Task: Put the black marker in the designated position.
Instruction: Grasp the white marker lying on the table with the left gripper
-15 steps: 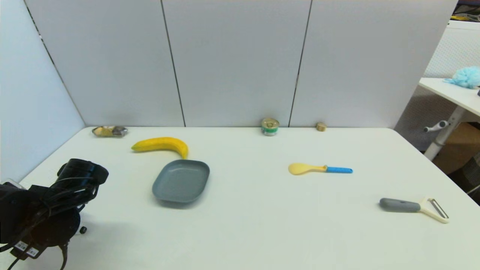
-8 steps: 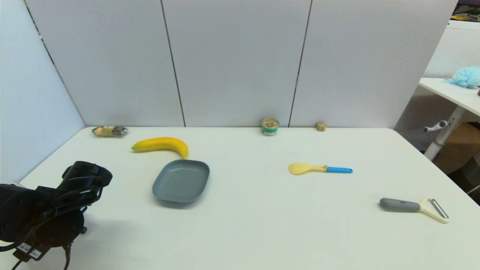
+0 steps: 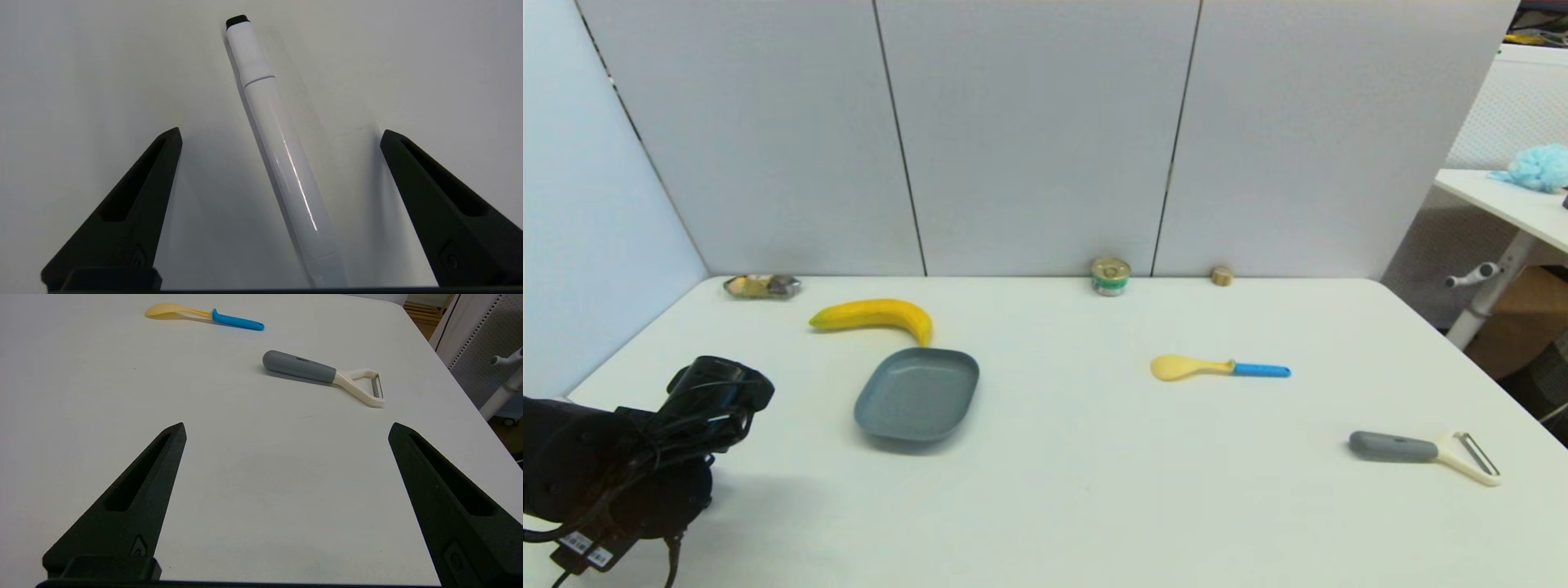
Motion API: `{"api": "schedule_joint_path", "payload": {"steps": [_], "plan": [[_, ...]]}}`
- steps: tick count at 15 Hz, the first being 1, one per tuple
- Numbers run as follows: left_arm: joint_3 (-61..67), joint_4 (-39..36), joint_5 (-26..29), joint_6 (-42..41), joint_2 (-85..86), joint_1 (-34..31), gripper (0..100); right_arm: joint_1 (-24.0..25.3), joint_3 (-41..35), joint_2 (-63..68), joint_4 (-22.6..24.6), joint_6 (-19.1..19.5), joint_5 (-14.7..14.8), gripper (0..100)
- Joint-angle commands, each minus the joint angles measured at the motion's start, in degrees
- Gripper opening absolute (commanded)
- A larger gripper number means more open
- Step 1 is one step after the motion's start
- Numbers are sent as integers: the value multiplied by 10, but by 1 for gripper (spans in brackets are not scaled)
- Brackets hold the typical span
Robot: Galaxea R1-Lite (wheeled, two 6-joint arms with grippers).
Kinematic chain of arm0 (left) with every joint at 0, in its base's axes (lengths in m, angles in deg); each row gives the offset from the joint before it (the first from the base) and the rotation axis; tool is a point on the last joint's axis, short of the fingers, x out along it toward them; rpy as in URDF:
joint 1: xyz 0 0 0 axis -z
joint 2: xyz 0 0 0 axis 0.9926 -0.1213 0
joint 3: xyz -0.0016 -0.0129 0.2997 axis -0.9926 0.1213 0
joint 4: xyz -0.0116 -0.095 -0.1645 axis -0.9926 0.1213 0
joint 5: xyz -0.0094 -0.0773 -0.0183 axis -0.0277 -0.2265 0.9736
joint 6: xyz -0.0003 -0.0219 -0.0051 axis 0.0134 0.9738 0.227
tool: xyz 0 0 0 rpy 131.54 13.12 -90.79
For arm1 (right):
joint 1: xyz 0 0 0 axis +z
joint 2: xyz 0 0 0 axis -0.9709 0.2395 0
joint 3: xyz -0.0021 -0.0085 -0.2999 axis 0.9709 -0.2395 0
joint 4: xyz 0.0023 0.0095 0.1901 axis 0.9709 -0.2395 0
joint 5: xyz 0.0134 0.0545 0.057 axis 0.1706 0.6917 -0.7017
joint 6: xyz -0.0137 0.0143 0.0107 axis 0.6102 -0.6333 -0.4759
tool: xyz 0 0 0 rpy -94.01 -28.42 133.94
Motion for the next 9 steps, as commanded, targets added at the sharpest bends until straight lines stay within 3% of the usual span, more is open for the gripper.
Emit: {"api": "schedule_joint_path", "payload": {"steps": [1,3,4,9], "plan": [[-1,0,-1,5,-6,6,100,0,0,1,0,1,0,100],[-1,0,-1,6,-7,8,100,0,0,-1,0,1,0,100],[-1,0,-1,6,-8,8,0,0,0,1,0,1,0,100],[-1,2,0,7,-10,8,0,0,0,-1,0,1,0,100]]}}
